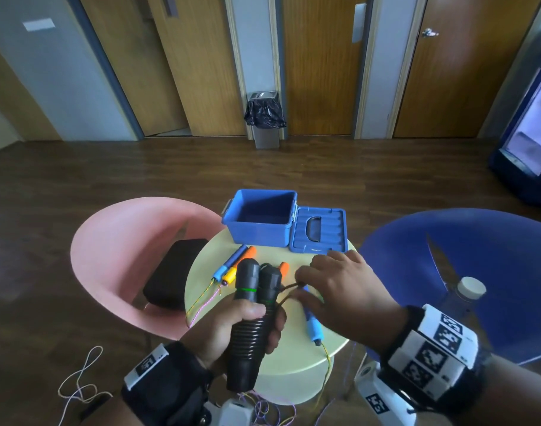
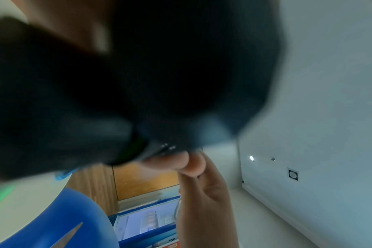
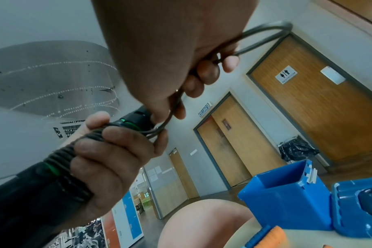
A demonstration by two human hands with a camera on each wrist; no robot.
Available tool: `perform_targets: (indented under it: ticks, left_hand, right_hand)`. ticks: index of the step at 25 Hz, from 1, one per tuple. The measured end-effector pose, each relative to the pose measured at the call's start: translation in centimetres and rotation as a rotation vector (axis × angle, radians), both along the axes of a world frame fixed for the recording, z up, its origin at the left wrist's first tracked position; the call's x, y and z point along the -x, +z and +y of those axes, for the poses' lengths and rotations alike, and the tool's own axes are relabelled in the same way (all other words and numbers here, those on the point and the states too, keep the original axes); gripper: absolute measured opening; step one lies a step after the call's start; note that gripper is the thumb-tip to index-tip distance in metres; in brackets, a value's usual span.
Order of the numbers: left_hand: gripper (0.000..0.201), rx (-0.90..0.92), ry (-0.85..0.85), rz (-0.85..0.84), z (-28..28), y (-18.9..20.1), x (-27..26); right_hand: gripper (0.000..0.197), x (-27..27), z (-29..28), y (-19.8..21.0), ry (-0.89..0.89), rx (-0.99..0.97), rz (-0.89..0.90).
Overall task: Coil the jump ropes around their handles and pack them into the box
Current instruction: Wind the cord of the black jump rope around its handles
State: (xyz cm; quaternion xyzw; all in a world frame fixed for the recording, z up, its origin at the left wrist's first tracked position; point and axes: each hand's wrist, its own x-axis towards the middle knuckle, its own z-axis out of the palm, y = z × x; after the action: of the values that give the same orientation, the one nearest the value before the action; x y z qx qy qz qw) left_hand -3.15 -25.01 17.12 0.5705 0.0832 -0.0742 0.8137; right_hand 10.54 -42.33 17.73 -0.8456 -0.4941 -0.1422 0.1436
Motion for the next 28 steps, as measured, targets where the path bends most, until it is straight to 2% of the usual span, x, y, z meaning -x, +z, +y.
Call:
perform_targets:
  ticks: [2, 5, 7, 10, 12, 15, 18, 20, 23, 26, 28]
  left_hand:
    - [0.055, -0.021, 0.111, 0.064, 0.1, -0.4, -0.1]
    - [0.056, -0.077, 0.245, 0.165, 0.2, -0.6, -0.4]
    - [0.060, -0.151, 0.263, 0.174, 0.2, -0.6, -0.7]
    - [0.049, -0.185, 0.268, 0.173, 0.6, -0.6, -0.9]
    - [0.046, -0.193, 0.212, 0.174, 0.8, -0.7, -0.7]
    - [0.047, -0.119, 0.169, 0.174, 0.4, -1.1, -0.2]
    - [0.046, -0.009, 0.225, 0.159, -0.3, -0.7, -0.1]
    - [0.048, -0.037, 0.229, 0.128, -0.4, -0.5, -0.3]
    - [0.048, -0.125, 0.139, 0.136, -0.1, -0.1, -0.4]
    - [0.045, -0.069, -0.116, 0.198, -0.3, 0.5, 0.0]
    - [0.041, 0.004, -0.164, 0.133, -0.5, 1.1, 0.4]
  right_hand:
    - [0.040, -0.8, -0.2, 0.0, -0.031, -0.083, -0.029]
    - [0.040, -1.4, -0.5, 0.6, -0.040, -0.147, -0.083]
    - [0.041, -1.3, -1.0, 1.0, -0.043, -0.165, -0.133]
    - [0.044, -1.3, -1.6, 1.4, -0.045, -0.196, -0.176]
    - [0.043, -1.1, -1.8, 1.5, -0.047, -0.203, -0.193]
    - [0.042, -1.1, -1.8, 1.7, -0.046, -0.200, -0.208]
    - [0.041, -1.5, -1.5, 2.0, -0.034, -0.192, -0.257]
    - [0.038, -1.9, -1.3, 2.4, 0.010, -0.171, -0.291]
    - [0.034, -2.5, -0.8, 3.9, 0.184, -0.171, -0.373]
    - [0.035, -3.1, 0.3, 6.1, 0.365, -0.192, -0.479]
    - [0.035, -4.4, 1.0, 6.6, 0.395, -0.190, -0.383]
